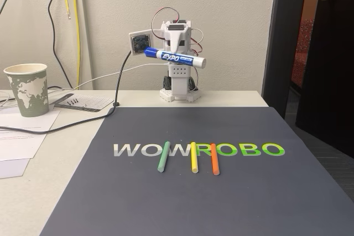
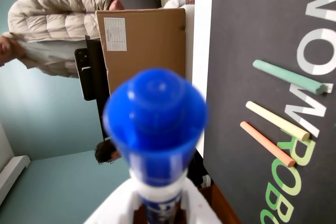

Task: Pick up the blue marker.

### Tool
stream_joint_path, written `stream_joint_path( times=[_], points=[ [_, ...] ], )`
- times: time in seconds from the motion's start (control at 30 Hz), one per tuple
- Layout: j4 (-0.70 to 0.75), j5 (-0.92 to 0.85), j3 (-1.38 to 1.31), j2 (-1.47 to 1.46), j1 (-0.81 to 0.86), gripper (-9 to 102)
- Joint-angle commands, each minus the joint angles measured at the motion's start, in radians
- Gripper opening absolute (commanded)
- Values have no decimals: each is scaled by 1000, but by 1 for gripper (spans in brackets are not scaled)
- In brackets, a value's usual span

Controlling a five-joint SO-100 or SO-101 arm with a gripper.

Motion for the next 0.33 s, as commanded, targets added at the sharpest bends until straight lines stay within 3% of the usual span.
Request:
stream_joint_path(
  times=[0.0,0.3],
  points=[
    [2,-8,-8,9,-2,1],
    [-2,-5,-6,11,-2,1]
  ],
)
